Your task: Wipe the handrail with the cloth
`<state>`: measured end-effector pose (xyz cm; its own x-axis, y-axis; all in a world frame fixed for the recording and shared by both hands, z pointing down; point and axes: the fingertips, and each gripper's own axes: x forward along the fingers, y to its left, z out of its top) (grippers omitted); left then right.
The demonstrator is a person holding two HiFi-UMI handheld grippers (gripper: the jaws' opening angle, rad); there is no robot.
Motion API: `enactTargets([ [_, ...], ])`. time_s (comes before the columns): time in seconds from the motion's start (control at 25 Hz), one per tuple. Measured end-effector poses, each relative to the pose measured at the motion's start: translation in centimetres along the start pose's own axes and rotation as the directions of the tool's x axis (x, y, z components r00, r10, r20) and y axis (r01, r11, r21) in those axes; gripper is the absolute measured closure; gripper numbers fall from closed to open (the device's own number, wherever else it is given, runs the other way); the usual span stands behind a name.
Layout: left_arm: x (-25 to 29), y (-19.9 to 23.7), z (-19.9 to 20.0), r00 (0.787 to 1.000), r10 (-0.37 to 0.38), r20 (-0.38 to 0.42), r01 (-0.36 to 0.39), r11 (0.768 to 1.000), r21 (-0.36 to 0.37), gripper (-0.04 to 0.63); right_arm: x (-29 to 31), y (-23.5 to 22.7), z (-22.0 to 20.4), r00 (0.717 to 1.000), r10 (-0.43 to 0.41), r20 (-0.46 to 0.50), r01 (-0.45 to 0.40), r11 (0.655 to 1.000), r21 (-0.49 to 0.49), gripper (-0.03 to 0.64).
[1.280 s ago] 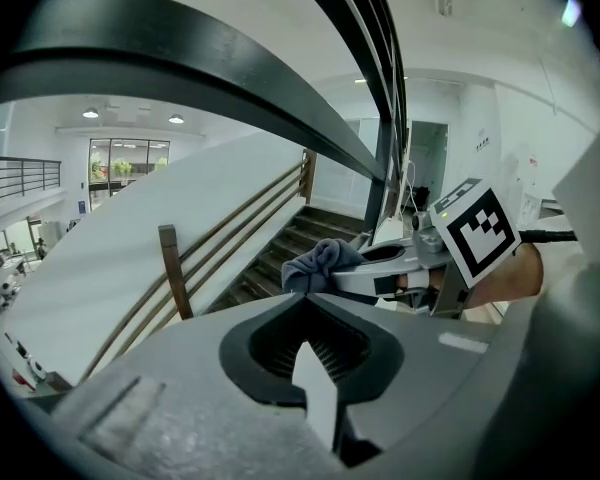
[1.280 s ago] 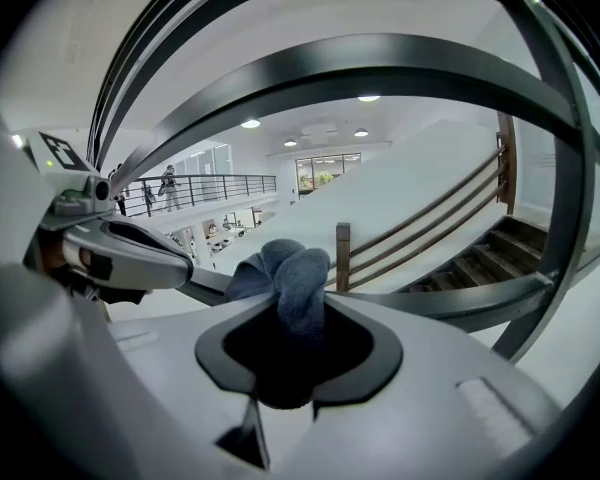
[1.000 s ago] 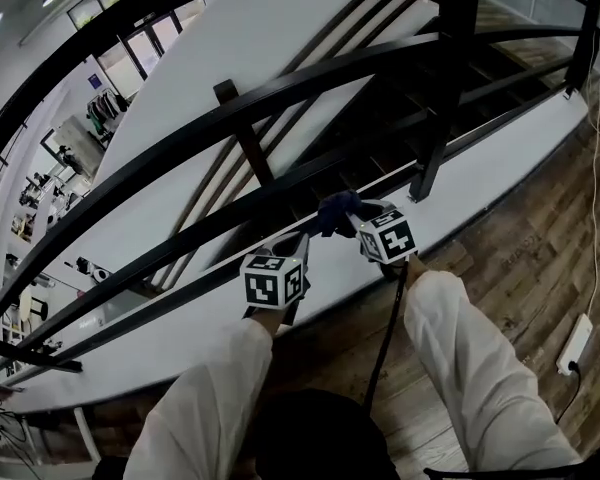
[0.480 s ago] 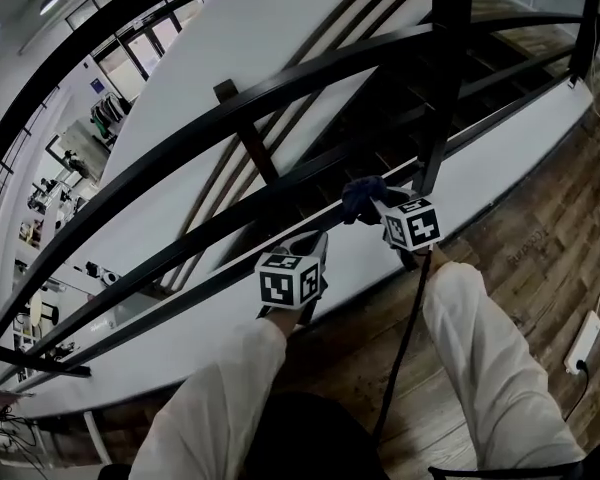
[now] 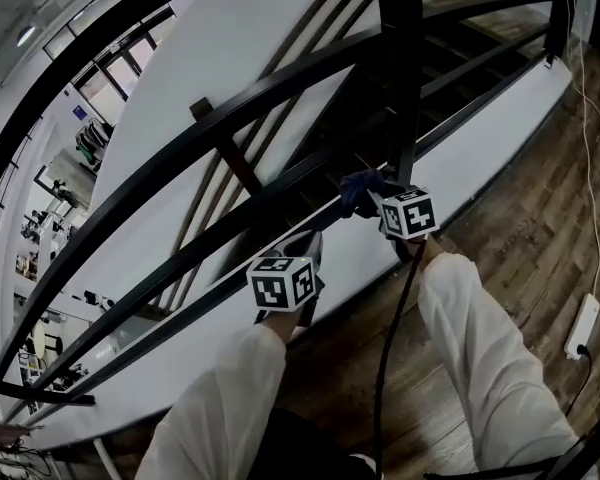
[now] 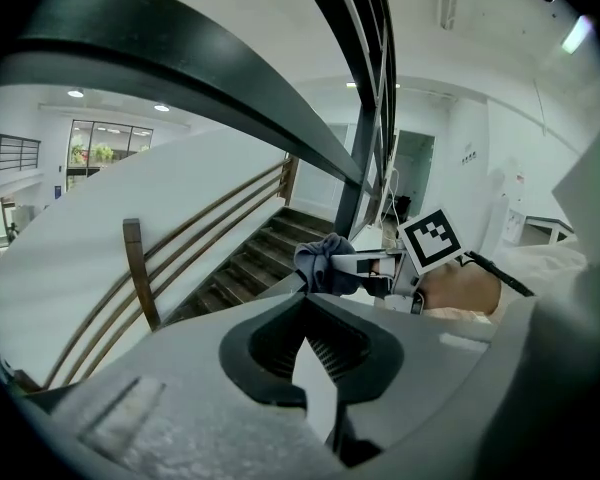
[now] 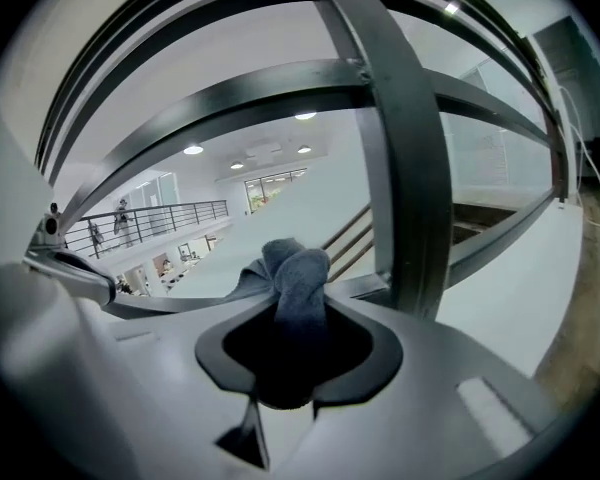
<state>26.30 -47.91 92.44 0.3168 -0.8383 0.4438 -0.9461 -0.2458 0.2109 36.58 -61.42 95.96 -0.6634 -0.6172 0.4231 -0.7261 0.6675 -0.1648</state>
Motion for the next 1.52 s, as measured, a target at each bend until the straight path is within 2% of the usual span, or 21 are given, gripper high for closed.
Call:
enactTargets([
  [0.2,1.3,-1.1,-0.1,1.000,-0.009,0.013,0.009,1.000,-0.008,0.597,-0.7,-4.9,-0.9,0.994,-0.103,-0.038,0.102,0.995,-0.015,0.526],
  [0.36,2.0,-2.4,-0.4,0.999,-0.031,0.035,0.031,0.999,-0.024,0.597,-1.7,-8.4,-2.5,0.987,-0.156,-0.046,0.159,0.985,0.064,0.526],
  [0.56,1.2,-1.7,-1.2,0.999,-0.045,0.013,0.044,0.999,0.008,0.597,-1.5,-8.7,-2.0,0.984,-0.179,-0.010,0.179,0.979,0.095,0.526],
  [0.8,-2.0,1.6,-0.8,0.998,-0.007,0.058,0.010,0.998,-0.061,0.597,-2.3,-7.5,-2.9,0.973,-0.230,-0.001,0.229,0.966,0.118,0.526],
  [0.88,-3.6,2.5,-0.6,0.997,-0.012,0.070,0.016,0.998,-0.055,0.597,-3.0,-5.9,-3.1,0.973,-0.229,0.025,0.224,0.966,0.131,0.528],
  [0.96,-5.4,3.3,-0.7,0.996,-0.016,0.092,0.020,0.999,-0.042,0.597,-3.3,-3.2,-2.1,0.980,-0.190,0.057,0.183,0.977,0.107,0.526],
  [1.16,-12.1,6.0,-2.9,0.992,-0.043,0.116,0.042,0.999,0.011,0.597,-5.1,7.5,-1.0,0.985,-0.126,0.121,0.127,0.992,-0.002,0.526],
  [1.32,-18.4,8.0,-4.2,0.985,-0.053,0.163,0.061,0.997,-0.041,0.597,-7.5,15.2,-1.7,0.979,-0.142,0.145,0.142,0.990,0.007,0.528],
  [1.52,-27.8,9.4,-3.7,0.978,-0.060,0.200,0.069,0.997,-0.038,0.597,-11.5,25.7,-1.0,0.988,-0.112,0.102,0.116,0.993,-0.031,0.528],
])
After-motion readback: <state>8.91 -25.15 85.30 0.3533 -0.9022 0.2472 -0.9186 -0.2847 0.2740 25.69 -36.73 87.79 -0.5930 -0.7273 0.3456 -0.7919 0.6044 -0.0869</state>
